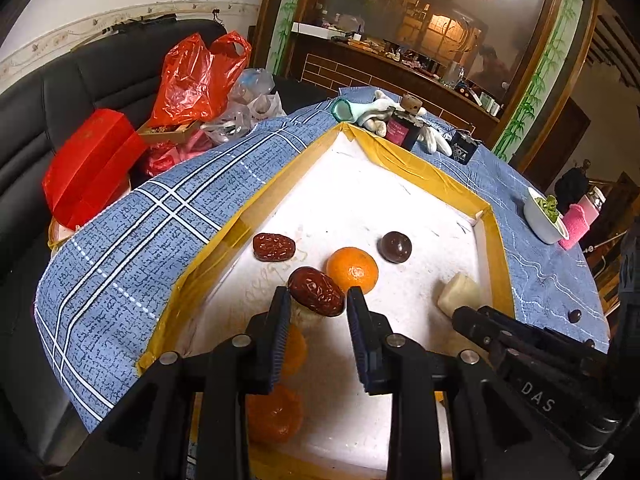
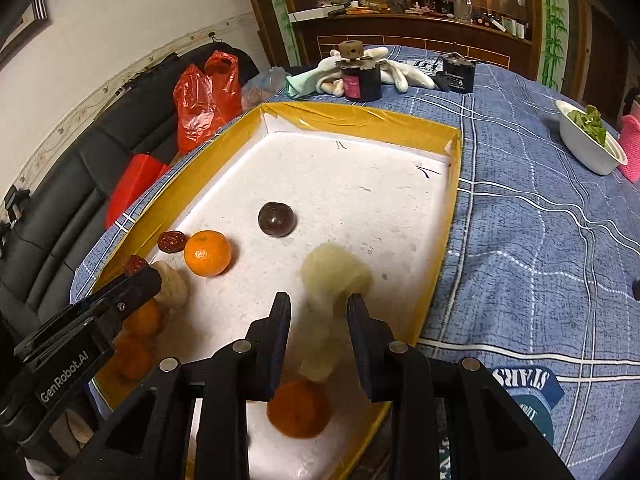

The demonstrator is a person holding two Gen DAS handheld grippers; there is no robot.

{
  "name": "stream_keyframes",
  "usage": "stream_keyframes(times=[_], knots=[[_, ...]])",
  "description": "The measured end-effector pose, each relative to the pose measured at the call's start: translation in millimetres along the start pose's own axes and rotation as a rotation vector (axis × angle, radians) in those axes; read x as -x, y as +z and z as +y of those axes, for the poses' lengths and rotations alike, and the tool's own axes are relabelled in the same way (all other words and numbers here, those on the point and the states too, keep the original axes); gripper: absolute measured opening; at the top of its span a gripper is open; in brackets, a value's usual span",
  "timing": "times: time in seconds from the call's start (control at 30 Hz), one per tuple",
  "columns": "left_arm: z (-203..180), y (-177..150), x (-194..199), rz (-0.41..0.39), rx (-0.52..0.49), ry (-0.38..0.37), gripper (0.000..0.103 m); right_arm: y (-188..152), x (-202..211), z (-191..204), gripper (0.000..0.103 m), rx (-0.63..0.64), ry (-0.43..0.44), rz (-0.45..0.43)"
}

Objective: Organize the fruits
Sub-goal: 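Carry the date and white piece into the yellow tray and open both tools, then move both tools back to the table and grasp a dark plum with the right tool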

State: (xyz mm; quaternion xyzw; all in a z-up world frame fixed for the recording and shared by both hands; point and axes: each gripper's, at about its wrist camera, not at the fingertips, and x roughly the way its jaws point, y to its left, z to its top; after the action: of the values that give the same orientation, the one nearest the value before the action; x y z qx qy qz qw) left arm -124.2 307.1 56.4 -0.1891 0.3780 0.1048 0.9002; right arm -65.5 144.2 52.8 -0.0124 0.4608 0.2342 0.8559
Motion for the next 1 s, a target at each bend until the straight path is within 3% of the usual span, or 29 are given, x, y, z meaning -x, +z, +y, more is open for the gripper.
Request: stream_keyframes(times=[0.07,0.17,0.3,0.67,1.0], knots=[[2,2,2,-0.011,0.009,0.002,0.053,1,0,1,0.033,0.003,0.005,-0.003],[4,5,9,-0.033,0.023,-0.003,0.061,2,2,2,0.035,0.002,0.021,-0.007],[6,9,21,-0.059,0.050,-0.005,0.078,0,10,1,0.046,-0.011,0.038,-0.028],[-16,9,49,-0.105,0.005,0.012,0.092,-9,49,-8,0.056,-0.052,0.057,-0.109],[-65,-6,67,-0.097,-0.119,-0.022,0.093,-27,79,-43,0.058,-0.122,0.033,-0.160]])
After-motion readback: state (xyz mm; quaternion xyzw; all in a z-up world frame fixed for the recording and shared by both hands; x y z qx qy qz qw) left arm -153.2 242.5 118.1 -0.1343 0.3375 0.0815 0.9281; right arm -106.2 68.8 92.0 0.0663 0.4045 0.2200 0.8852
